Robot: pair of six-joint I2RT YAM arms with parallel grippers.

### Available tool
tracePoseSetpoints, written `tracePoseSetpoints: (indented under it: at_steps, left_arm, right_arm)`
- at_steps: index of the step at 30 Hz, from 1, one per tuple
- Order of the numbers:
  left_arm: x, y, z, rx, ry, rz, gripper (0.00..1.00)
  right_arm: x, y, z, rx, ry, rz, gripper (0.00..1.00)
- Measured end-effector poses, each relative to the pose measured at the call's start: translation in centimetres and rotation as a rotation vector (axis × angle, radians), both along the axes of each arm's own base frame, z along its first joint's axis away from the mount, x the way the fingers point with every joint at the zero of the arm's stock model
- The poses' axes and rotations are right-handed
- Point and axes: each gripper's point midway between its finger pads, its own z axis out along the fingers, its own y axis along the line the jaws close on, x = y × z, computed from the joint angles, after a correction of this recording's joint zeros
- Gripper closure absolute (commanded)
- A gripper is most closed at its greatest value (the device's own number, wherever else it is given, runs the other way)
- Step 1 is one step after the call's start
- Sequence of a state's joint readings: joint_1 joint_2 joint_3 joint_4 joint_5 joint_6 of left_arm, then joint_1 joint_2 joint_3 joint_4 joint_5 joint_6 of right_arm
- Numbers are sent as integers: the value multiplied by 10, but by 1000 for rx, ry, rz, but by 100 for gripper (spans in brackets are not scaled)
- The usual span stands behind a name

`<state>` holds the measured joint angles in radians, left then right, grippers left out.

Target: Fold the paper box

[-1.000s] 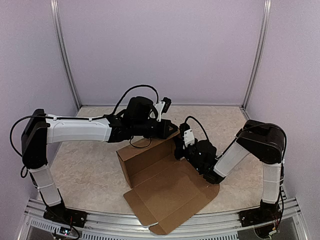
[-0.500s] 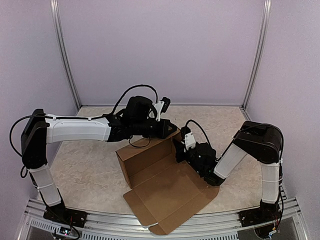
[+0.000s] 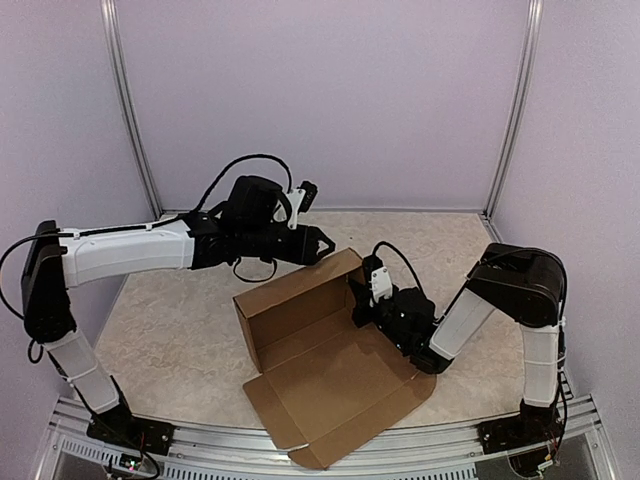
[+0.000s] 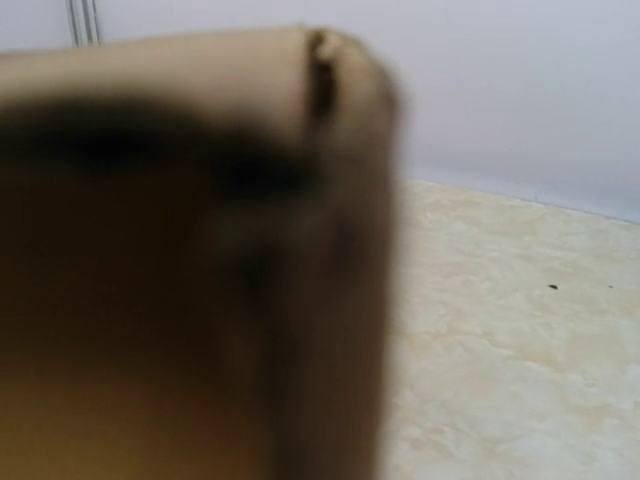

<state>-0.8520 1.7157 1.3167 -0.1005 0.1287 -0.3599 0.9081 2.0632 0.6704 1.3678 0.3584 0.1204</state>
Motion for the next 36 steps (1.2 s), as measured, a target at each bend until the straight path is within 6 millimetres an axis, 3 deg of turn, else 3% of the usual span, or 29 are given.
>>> tracePoseSetpoints:
  at_steps: [5,8,11,13,16,20,23,29,36]
  left_arm:
    - [15,42,39,6,-77,84,53]
    - [22,67,68,-25,-129,132,67]
    - [30,87,76,-46,-135,170,83]
    - [37,94,68,-56,-113,184,91]
    - [42,98,33,-59,-40,181,100]
    - [37,94,-27,-56,100,145,100]
    - [31,84,-54,-77,179,106,100]
    - [21,54,-72,-171,263,9,100]
    - [-6,16,-96,-212,353,-103,100]
  right_arm:
    - [-5,-3,-1,0,-3,16,100]
    - [-9,-3,0,-7,-5,36,100]
    - [-14,0,0,-13,-7,71,100]
    - [-17,3,0,-15,-8,96,100]
    - [-22,10,1,-14,-8,142,100]
    - [-27,16,1,-12,-7,194,100]
    - [-30,20,1,-11,-6,219,100]
    - [-32,25,1,-10,0,250,100]
    - [-33,28,2,-5,6,260,100]
